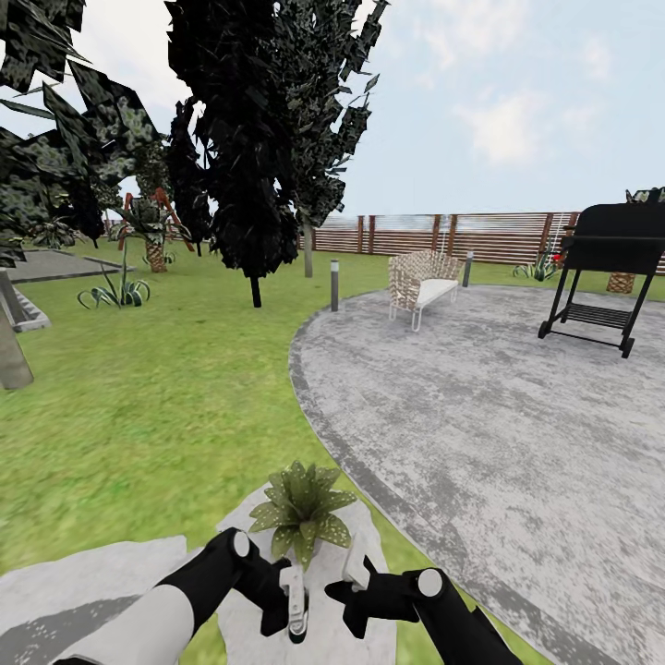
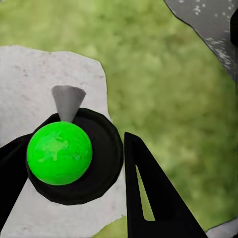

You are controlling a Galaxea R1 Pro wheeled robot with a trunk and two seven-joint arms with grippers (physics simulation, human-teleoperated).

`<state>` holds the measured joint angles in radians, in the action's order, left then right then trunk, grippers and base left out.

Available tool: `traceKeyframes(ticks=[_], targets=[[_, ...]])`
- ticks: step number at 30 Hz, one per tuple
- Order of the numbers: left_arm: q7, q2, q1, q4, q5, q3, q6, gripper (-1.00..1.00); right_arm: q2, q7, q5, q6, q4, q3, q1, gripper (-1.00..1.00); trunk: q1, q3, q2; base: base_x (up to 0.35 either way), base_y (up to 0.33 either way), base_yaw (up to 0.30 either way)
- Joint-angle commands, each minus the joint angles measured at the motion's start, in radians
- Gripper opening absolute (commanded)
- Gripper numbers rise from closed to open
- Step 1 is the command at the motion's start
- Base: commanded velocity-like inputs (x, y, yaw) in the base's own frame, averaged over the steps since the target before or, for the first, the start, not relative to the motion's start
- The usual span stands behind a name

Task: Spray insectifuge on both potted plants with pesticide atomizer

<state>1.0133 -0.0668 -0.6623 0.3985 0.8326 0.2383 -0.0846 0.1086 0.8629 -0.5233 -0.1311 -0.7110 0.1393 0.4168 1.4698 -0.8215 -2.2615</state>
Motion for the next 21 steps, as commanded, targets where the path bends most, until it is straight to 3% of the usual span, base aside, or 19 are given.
traceKeyframes(ticks=[1,16,21], targets=[[0.001,-0.003,0.000,0.001,0.008,0.000,-0.010,-1.00,0.000,0.001,-0.011,-0.009,-0.001,-0.001,0.000,-1.00,0.000,-0.001,0.000,0.000,0.000,0.000],[-0.002,-0.039,0.004,-0.013,0.004,-0.001,-0.013,-1.00,0.000,0.001,-0.010,-0.009,-0.001,-0.001,0.000,-1.00,0.000,-0.001,0.000,0.000,0.000,0.000],[-0.039,-0.051,0.004,-0.015,-0.001,-0.001,-0.018,-1.00,0.000,0.001,-0.011,-0.009,-0.001,-0.001,0.000,-1.00,0.000,-0.001,0.000,0.000,0.000,0.000]])
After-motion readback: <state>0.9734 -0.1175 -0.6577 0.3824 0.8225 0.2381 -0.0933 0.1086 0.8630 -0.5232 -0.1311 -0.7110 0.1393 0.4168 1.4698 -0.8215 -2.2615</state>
